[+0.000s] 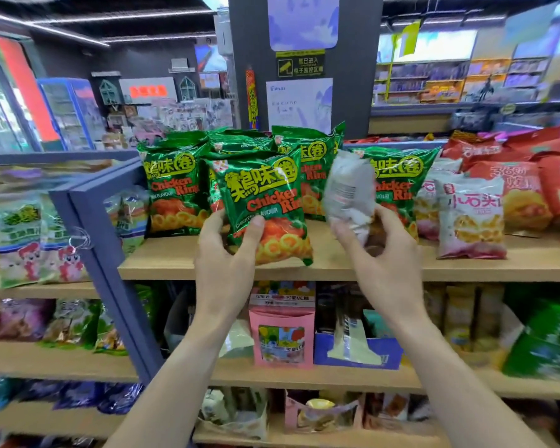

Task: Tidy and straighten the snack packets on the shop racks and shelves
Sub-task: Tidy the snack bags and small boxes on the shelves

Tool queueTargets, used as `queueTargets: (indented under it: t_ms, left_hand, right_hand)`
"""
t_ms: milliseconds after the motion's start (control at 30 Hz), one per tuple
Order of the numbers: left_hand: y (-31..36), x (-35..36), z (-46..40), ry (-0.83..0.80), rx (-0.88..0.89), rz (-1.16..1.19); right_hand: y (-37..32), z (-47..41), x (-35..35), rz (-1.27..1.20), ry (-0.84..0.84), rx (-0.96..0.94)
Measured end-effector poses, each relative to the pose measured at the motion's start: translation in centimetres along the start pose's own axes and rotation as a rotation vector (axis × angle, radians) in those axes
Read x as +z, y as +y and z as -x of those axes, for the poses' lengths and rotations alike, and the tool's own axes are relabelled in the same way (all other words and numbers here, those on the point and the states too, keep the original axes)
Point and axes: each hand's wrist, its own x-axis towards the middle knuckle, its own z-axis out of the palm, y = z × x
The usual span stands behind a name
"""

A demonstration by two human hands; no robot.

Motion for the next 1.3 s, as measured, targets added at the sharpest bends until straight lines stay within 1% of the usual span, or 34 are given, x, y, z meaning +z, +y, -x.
queueTargets:
  t_ms: [133, 200, 267, 333, 367, 500, 600, 667, 767, 833, 933, 1133, 1300]
  left_hand:
    - [1.4, 3.5, -1.0, 0.003, 0.1, -0.152]
    - [1.7, 5.3, -1.3, 0.017, 0.19, -0.169]
    - [1.3, 6.9, -1.8, 0.015, 0.296, -0.219]
    - [0.0, 8.3, -2.3, 0.03, 0.419, -0.346]
    - [-0.6, 8.7, -2.5, 0.054, 0.447, -0.415]
    - [-2.3, 9.4, -2.9, 0.172, 0.414, -0.772]
    - [-2.9, 9.3, -3.0, 0.152, 0.444, -0.947]
    - [-2.6, 9.5, -3.3, 0.131, 0.452, -0.978]
    - [-1.9, 9.6, -3.8, 0.093, 0.489, -0.945]
    - [-1.8, 9.5, -3.9, 0.046, 0.539, -0.931]
    - [-1.8, 9.5, -4.2, -0.031, 0.532, -0.979]
    - [-1.6, 9.1, -4.8, -0.041, 0.588, -1.008]
    - [-1.0, 9.0, -4.0, -0.07, 0.526, -1.041]
  right_hand:
    - [0.3, 1.4, -3.7, -0.037, 0.125, 0.038]
    - [0.9, 1.4, -4.8, -0.065, 0.165, 0.062]
    - [1.3, 1.1, -5.5, -0.109, 0.175, 0.097]
    - [1.6, 0.9, -5.8, -0.149, 0.149, 0.124]
    - [1.7, 0.8, -5.8, -0.161, 0.132, 0.131]
    - [2.6, 0.6, -5.3, -0.183, 0.06, 0.133]
    - [2.9, 0.6, -5.0, -0.155, 0.041, 0.129]
    - [2.9, 0.5, -5.1, -0.161, 0.039, 0.131]
    - [2.6, 0.4, -5.5, -0.185, 0.026, 0.132]
    - [2.6, 0.3, -5.8, -0.199, 0.03, 0.13]
    - [2.8, 0.3, -6.2, -0.215, 0.034, 0.136]
    - [3.5, 0.4, -7.1, -0.217, 0.025, 0.143]
    - [4.0, 0.7, -7.7, -0.228, 0.023, 0.155]
